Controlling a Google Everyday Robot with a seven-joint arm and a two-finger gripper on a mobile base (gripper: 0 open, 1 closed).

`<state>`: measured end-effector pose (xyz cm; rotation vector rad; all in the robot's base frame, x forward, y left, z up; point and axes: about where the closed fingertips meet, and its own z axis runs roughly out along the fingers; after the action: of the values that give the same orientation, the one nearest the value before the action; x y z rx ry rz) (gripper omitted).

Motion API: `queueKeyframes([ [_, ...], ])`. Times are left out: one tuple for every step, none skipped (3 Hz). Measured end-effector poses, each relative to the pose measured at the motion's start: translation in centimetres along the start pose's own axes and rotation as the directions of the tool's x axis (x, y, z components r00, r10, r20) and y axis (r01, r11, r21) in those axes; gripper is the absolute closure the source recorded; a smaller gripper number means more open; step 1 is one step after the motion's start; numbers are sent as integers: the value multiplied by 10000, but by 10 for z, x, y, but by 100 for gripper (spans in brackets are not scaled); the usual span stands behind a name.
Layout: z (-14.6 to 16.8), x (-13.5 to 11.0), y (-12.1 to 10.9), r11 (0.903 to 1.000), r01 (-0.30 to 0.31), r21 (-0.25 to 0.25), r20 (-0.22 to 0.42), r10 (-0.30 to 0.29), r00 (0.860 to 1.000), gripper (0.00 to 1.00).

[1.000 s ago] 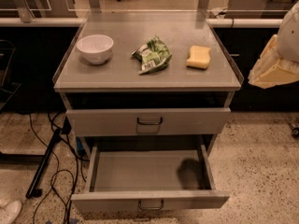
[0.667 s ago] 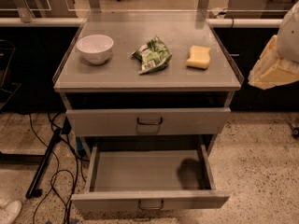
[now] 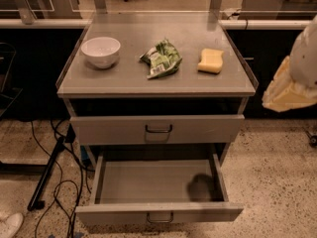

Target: Close middle drawer

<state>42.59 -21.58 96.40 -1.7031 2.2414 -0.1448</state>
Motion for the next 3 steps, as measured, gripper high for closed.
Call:
queueKeyframes([
  [37, 16, 37, 9992, -221, -330, -356, 210, 9991, 100],
  [87, 36, 78, 9939, -521, -971, -649, 459, 9968, 100],
  [143, 59, 121, 9780, -960, -1851, -1016, 781, 9918, 100],
])
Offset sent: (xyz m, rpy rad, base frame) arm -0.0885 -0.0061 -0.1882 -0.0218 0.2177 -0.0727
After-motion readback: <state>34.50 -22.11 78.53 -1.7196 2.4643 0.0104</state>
